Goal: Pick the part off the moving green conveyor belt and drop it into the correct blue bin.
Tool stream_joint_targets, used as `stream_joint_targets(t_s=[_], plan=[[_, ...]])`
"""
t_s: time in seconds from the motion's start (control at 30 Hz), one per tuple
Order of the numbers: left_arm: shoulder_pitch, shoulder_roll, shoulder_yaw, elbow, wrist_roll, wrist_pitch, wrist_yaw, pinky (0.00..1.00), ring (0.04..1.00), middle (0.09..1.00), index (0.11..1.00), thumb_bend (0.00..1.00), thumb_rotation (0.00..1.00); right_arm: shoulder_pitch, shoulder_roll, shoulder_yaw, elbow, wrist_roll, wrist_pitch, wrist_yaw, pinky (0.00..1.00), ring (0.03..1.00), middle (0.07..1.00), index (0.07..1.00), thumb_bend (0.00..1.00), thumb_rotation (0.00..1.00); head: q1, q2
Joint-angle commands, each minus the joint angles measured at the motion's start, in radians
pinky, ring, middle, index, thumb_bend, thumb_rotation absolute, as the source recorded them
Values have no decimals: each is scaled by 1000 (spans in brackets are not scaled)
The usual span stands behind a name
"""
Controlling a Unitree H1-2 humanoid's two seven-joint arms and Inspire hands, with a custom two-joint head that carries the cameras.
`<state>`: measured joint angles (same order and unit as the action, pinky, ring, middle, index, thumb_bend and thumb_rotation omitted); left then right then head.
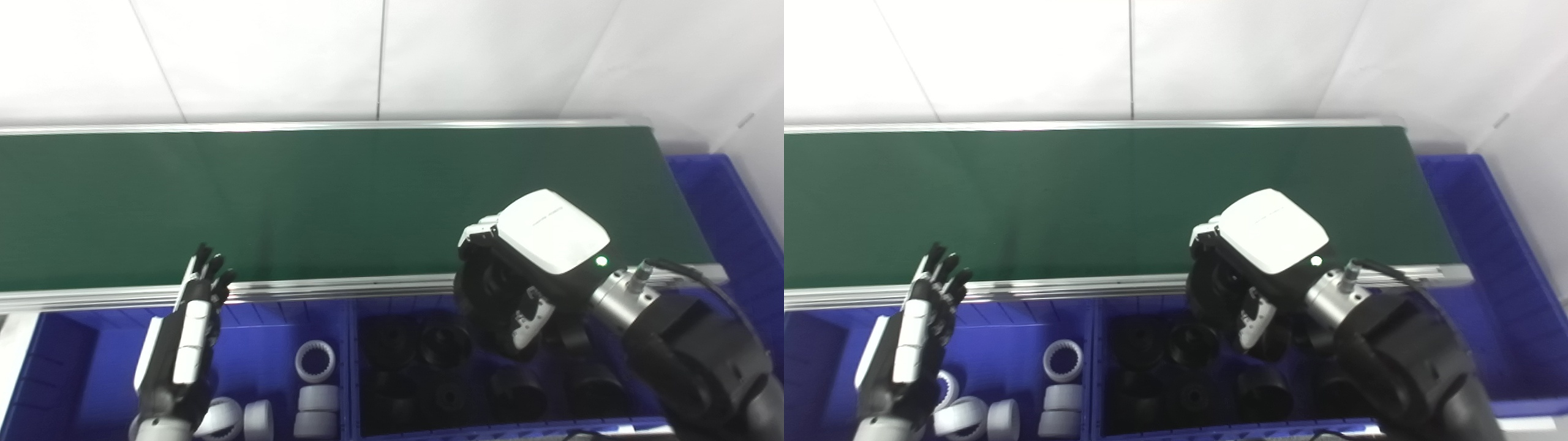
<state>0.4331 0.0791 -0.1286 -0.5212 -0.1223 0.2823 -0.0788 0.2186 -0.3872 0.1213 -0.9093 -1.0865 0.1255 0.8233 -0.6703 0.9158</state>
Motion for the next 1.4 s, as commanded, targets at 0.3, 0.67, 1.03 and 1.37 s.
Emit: stream_joint_targets(t_s=[0.3,0.67,1.03,1.37], plan=[[-48,40,42,-40,-18,75,-23,940,920,967,1000,578,869,236,180,-14,121,-184,-138,-395,156,277,486,494,519,0,-13,23],[-48,44,26,-41,16,67,-30,916,895,953,1000,625,858,247,170,-20,238,-201,-150,-523,156,218,472,487,524,0,39,13],[-27,26,-2,-52,60,41,-23,862,882,945,1000,614,864,202,180,18,266,-437,-133,-310,605,636,692,657,774,521,71,10],[-6,2,-9,-78,69,54,-22,857,873,938,1000,580,870,205,212,25,254,-490,-137,-165,857,834,856,831,1000,859,87,13]])
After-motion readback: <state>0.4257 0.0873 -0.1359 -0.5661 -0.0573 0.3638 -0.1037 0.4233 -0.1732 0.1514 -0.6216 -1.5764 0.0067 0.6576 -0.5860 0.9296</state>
